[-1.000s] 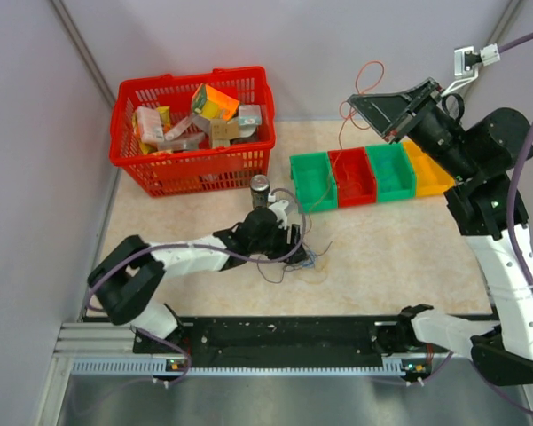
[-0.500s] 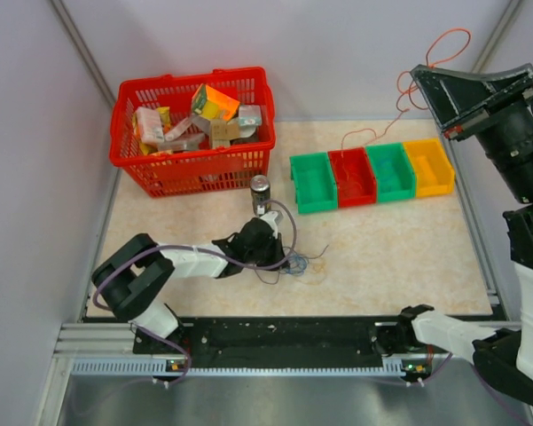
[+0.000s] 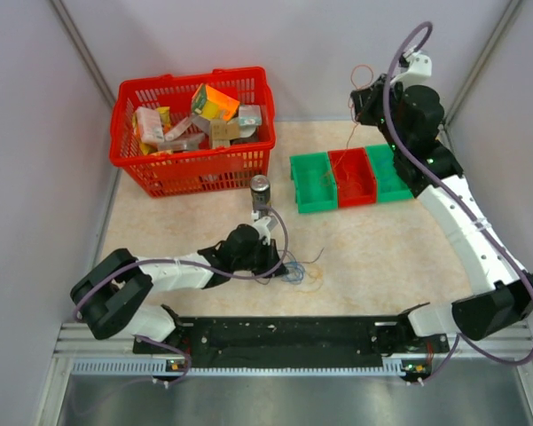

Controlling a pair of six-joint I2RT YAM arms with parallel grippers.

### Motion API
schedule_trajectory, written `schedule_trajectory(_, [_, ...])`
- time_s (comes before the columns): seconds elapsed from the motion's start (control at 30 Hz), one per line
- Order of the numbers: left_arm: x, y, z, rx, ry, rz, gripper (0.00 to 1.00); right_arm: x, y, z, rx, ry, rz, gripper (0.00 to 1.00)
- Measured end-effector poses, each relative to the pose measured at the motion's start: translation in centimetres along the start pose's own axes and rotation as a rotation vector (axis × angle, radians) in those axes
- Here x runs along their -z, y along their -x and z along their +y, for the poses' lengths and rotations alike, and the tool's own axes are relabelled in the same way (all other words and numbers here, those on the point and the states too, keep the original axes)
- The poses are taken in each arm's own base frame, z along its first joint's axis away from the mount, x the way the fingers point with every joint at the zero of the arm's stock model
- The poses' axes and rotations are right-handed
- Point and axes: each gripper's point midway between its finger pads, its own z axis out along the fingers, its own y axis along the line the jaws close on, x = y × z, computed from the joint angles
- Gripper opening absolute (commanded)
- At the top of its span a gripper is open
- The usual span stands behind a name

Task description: Untangle the cables

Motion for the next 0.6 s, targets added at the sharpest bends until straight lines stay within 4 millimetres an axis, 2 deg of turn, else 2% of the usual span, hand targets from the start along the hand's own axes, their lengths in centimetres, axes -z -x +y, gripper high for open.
schedule_trajectory(0.07, [0.2,-0.7,0.2,0.004,-0.006,0.016,0.0,-1.2,-1.7,-1.5,0.035,-0.053,0.028,0.0])
schedule_trajectory(0.13, [0.2,-1.0,0.3,0.003,-0.008,0.027,0.02,-1.7,-2.2,-2.5,0.061,-0.089,0.031,0.0])
schedule_trajectory(0.47, [0.3,-1.2,0.0,-0.02,-0.024,0.04,0.14,-1.9,0.4,-3.7,0.093,-0.134,-0.058,0.0])
schedule_trajectory(0.6, [0.1,-0.9,-0.3,-0.021,-0.034,0.041,0.23,-1.7,1.0,-3.8,0.097,-0.138,-0.07,0.0])
